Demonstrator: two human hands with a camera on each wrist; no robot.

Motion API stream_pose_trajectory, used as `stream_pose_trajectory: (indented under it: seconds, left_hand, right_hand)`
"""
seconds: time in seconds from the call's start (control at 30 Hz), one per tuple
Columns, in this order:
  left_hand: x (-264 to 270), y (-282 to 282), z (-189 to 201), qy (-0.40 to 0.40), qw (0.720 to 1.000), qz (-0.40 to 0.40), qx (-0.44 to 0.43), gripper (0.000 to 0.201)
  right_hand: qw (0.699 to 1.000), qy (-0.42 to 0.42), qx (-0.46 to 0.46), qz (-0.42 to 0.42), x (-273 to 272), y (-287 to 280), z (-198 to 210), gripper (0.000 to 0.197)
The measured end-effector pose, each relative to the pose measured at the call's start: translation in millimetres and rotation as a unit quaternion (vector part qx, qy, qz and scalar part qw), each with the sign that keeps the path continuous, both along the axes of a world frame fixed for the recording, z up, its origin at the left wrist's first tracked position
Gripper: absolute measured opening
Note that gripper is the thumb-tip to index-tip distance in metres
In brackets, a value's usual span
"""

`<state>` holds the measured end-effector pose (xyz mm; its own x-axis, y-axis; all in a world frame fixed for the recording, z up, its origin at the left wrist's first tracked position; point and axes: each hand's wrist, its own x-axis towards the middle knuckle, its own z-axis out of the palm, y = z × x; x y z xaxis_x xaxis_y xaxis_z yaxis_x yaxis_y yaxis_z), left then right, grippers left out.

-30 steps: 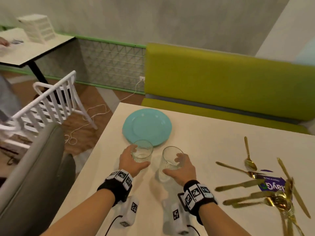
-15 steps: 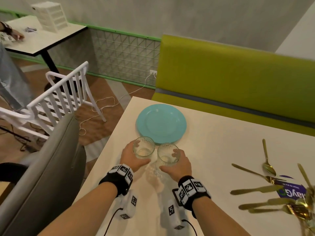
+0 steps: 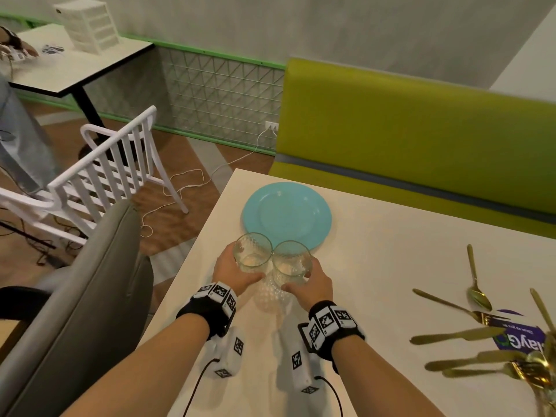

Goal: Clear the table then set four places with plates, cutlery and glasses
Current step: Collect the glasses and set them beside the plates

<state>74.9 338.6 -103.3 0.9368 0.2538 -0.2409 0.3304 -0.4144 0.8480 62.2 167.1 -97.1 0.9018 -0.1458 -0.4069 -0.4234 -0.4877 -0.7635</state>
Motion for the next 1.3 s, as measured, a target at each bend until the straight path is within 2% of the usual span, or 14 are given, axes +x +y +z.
stream_pose_trajectory:
  seconds: [0.1, 0.23, 0.33, 0.43, 0.53, 0.6, 0.7, 0.8, 1.0, 1.1, 1.3]
  left_hand:
    - [0, -1, 2, 0.007, 1.0, 0.004, -0.004, 0.089]
    - [-5, -5, 12, 0.044, 0.998, 0.009, 0.037, 0.126]
    - [-15, -10, 28, -0.031, 0.997, 0.017, 0.074, 0.137]
    - [-20, -22, 50, -0.127, 0.986, -0.029, 0.108, 0.141]
    - [-14, -55, 73, -0.201, 0.971, -0.073, 0.106, 0.13]
    - [-6, -92, 89, -0.226, 0.96, -0.124, 0.105, 0.113]
    - [2, -153, 102, -0.229, 0.948, -0.203, 0.087, 0.073]
    - [-6, -224, 111, -0.204, 0.936, -0.286, 0.016, 0.052]
    - [-44, -357, 121, -0.155, 0.902, -0.401, -0.046, 0.043]
    - [-58, -415, 121, -0.118, 0.888, -0.441, -0.057, 0.045]
    - [-70, -522, 102, -0.039, 0.85, -0.525, -0.024, 0.06]
  right_hand:
    - [1.0, 0.004, 0.014, 0.0, -1, -2, 3, 0.081]
    - [1.0, 0.008, 0.018, -0.006, -4, -7, 5, 0.088]
    - [1.0, 0.016, 0.007, -0.015, -9, -19, 10, 0.088]
    - [0.999, 0.015, 0.0, -0.049, -15, -43, 19, 0.083]
    - [0.995, -0.001, -0.022, -0.094, -23, -78, 35, 0.078]
    - [0.989, -0.012, -0.028, -0.143, -34, -111, 49, 0.073]
    - [0.976, -0.025, -0.036, -0.212, -57, -165, 67, 0.066]
    - [0.957, -0.019, -0.055, -0.285, -92, -229, 79, 0.061]
    - [0.883, 0.0, -0.068, -0.464, -168, -350, 79, 0.054]
    - [0.855, 0.029, -0.075, -0.512, -198, -409, 72, 0.058]
    - [0.793, 0.06, -0.084, -0.6, -237, -514, 51, 0.063]
